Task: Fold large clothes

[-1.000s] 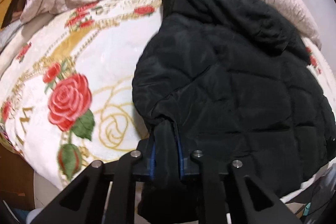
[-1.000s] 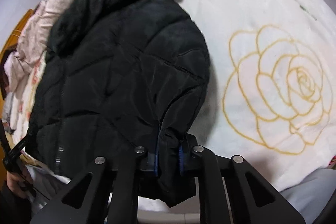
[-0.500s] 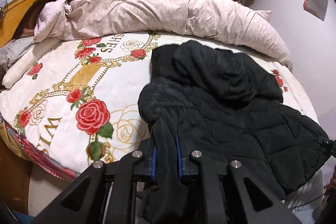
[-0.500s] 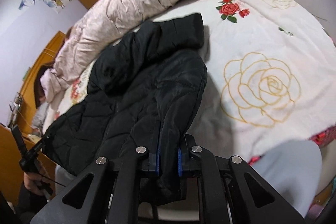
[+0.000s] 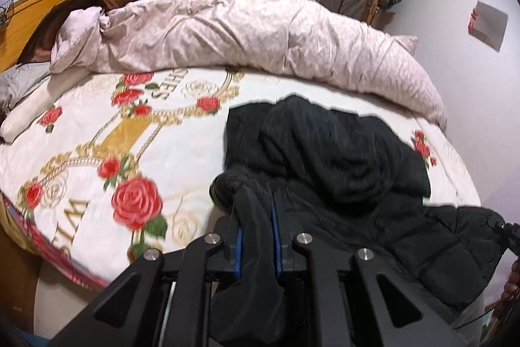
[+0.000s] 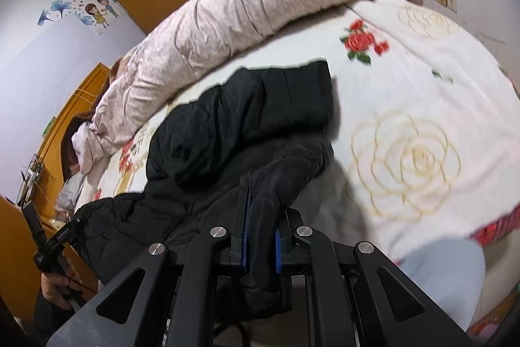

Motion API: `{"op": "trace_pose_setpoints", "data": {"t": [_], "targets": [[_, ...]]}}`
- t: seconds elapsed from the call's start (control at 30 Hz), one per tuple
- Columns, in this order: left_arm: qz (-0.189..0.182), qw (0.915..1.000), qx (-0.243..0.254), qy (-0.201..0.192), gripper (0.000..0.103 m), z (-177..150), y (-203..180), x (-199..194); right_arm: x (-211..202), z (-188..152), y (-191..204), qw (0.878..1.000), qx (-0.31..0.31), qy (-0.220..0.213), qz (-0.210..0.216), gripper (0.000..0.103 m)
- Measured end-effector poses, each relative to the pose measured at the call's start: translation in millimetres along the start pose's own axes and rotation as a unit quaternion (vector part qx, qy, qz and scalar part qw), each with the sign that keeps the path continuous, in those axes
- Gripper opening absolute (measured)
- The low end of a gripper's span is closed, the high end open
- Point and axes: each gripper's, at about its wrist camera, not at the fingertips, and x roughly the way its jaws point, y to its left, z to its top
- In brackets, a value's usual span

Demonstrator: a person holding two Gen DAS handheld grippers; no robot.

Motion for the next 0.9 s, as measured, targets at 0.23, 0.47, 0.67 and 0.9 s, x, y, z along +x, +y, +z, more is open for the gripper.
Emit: {"op": "trace_pose_setpoints", "data": {"t": [0.23,0.47,0.67,0.9], "targets": [[-0.003,0.9995,-0.019,-0.023,0.015,67,1,39,32,73,11,1.0,-0.003,-0.025,0.0,0.011],[0.006,0.9995,-0.03,-0.002,0.015,121,0,116,102,140,7,1.0,0.006,-0.01,-0.02,0.012],[0.023,0.9988,-0.022,0.036,0.016,142,-1,201,177,169,-12,0.998,0.023,0.028,-0.048,0.012],[0.03,0.9969,-0.034,0.064,0.022,137,0,267,239,179,-35,0.995,0.048,0.066,-0.051,0.016]]}}
